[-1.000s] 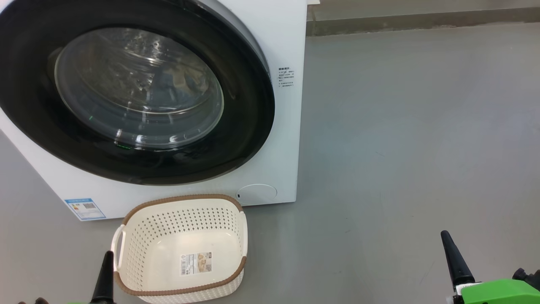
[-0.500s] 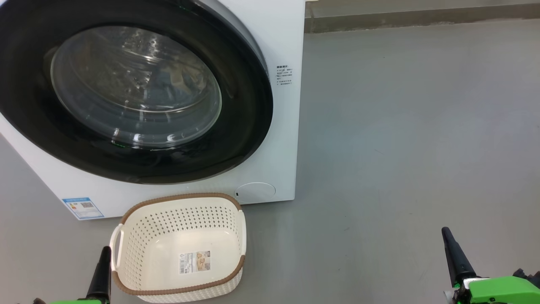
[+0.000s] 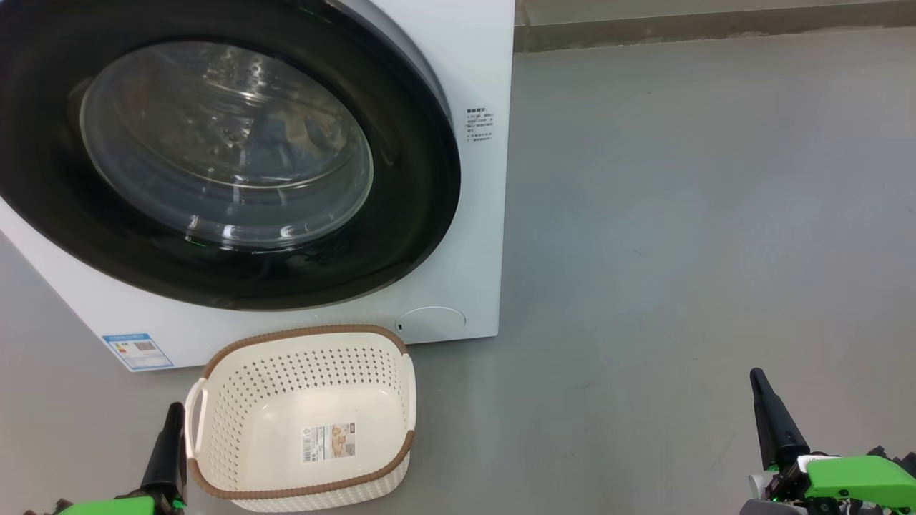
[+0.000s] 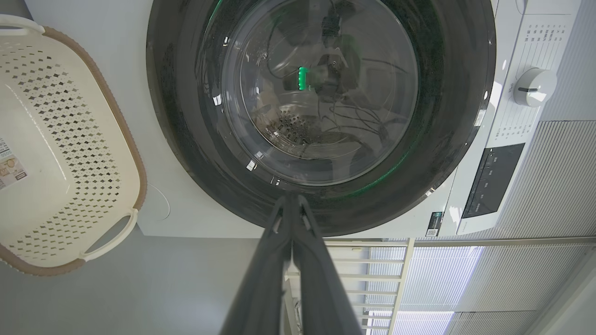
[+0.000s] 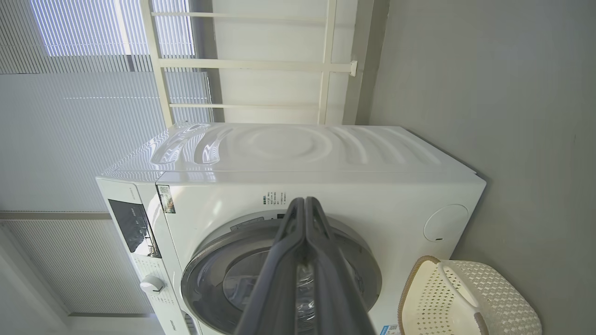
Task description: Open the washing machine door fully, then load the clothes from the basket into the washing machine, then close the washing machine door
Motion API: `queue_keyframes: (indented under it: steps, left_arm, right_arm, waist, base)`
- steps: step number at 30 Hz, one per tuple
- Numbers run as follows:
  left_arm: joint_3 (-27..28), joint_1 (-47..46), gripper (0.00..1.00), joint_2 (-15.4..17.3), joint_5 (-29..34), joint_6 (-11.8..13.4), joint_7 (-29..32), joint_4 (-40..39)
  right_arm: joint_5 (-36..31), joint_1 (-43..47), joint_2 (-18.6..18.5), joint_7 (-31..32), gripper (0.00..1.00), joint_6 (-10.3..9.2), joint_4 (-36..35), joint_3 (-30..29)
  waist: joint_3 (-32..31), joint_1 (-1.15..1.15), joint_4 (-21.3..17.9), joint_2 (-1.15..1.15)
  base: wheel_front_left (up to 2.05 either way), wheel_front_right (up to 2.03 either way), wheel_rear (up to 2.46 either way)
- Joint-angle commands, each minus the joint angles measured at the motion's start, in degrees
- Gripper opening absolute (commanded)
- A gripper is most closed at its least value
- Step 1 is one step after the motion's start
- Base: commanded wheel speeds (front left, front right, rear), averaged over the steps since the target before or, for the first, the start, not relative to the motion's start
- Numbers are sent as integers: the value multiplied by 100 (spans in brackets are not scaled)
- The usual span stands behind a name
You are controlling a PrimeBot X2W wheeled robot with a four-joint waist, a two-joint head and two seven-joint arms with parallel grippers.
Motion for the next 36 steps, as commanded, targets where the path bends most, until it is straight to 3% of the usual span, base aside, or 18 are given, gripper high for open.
queue_keyframes:
  steps: [1, 36]
  left_arm:
    - [193, -261, 0, 86, -29, -62, 23, -85]
    - [190, -261, 0, 86, -31, -62, 21, -86]
  right_arm:
    - [53, -228, -18, 45, 0, -8, -136, 129]
    - [55, -228, -18, 44, 0, -8, -136, 131]
  waist:
    - [0, 0, 0, 0]
    - [0, 0, 0, 0]
  base:
    - [0, 0, 0]
    - [0, 0, 0]
